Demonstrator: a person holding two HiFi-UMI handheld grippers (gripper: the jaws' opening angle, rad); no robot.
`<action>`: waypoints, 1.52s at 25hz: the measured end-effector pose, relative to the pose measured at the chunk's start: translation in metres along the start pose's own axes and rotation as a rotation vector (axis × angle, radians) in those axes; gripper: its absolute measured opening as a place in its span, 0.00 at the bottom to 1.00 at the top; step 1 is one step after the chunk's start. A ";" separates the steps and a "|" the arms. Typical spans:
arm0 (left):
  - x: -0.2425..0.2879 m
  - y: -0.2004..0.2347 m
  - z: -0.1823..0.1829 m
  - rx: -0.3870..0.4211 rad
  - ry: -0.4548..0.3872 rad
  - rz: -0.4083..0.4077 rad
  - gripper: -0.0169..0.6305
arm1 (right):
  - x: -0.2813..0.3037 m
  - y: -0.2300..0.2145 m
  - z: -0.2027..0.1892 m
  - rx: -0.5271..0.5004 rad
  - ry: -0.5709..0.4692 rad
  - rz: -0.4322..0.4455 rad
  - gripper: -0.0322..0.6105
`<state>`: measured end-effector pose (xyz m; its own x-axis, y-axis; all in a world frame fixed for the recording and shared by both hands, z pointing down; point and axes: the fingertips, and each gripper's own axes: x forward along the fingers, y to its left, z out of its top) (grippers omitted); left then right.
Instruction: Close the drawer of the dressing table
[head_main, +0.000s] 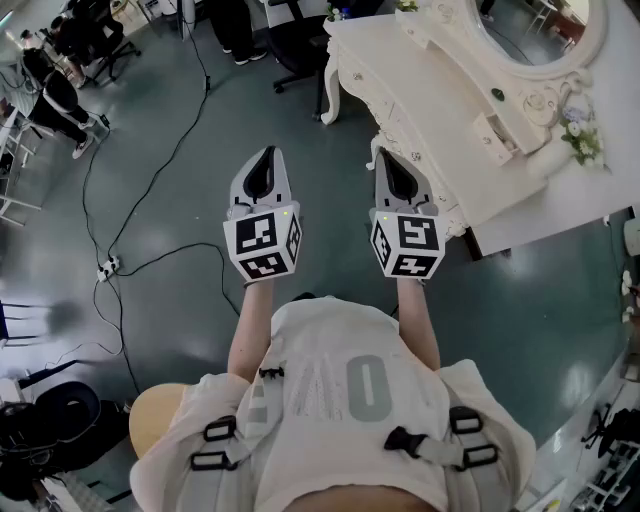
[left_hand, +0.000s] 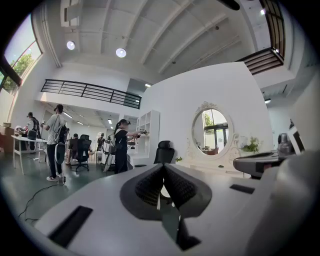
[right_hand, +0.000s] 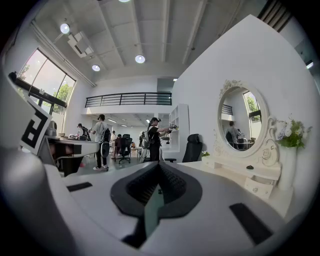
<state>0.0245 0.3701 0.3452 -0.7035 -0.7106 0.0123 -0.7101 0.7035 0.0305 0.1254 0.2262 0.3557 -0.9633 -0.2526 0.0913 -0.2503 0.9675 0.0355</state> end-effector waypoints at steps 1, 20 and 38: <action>0.000 0.001 0.000 0.000 0.002 0.001 0.05 | 0.001 0.001 0.000 -0.001 0.002 0.004 0.06; 0.012 0.026 -0.027 -0.042 0.055 0.044 0.05 | 0.027 0.009 -0.030 0.071 0.057 0.062 0.06; 0.176 0.063 -0.012 -0.057 0.045 -0.056 0.05 | 0.178 -0.033 -0.010 0.069 0.108 0.009 0.06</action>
<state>-0.1431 0.2892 0.3614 -0.6599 -0.7494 0.0543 -0.7443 0.6618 0.0897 -0.0367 0.1493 0.3810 -0.9505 -0.2397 0.1979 -0.2510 0.9674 -0.0340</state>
